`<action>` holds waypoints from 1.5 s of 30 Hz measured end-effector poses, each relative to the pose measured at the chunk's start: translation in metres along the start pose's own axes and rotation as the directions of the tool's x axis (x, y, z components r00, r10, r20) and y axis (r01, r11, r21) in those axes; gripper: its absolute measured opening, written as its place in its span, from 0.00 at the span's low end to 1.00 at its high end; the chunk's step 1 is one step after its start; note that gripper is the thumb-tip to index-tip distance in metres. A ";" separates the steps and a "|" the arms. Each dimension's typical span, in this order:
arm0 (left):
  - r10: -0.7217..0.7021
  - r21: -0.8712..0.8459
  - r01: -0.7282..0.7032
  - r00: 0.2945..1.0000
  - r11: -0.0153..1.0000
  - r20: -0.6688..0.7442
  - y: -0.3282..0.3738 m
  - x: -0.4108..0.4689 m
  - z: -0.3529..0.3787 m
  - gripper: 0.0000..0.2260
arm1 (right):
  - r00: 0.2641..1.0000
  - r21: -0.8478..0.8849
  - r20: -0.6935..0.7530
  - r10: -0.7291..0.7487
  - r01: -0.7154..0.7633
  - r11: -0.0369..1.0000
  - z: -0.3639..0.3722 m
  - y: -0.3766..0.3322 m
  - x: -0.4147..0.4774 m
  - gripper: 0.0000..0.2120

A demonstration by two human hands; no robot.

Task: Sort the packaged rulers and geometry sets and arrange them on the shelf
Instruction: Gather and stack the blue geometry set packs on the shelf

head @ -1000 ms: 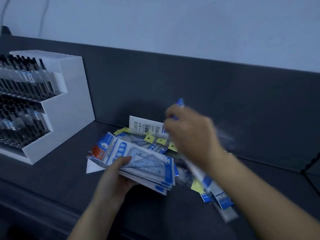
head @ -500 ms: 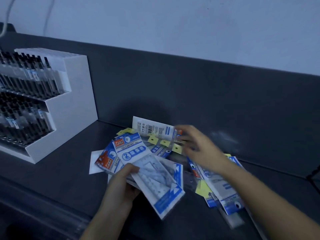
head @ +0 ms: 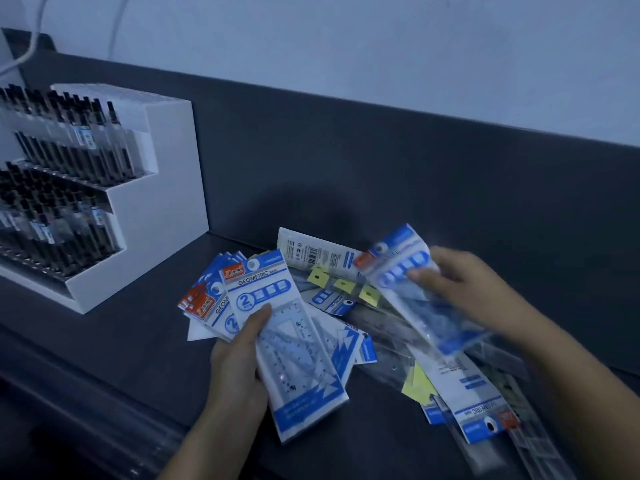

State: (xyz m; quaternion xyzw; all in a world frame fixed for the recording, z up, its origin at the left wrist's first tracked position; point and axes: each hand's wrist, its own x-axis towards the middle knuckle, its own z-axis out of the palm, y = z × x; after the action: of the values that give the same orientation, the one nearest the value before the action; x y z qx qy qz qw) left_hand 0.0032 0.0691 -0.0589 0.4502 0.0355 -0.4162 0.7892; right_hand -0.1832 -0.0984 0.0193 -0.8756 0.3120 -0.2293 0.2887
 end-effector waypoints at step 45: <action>-0.252 0.430 -0.853 0.504 -0.295 0.826 -0.013 -0.037 0.019 0.32 | 0.817 0.850 0.391 0.423 -0.498 0.175 0.076 0.000 -0.013 0.27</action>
State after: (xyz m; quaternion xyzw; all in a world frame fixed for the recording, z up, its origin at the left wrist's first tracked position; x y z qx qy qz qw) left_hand -0.0365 0.0749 -0.0405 0.6424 -0.7336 -0.1284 0.1811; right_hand -0.1477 -0.0621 -0.0384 -0.4205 0.3625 -0.2372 0.7972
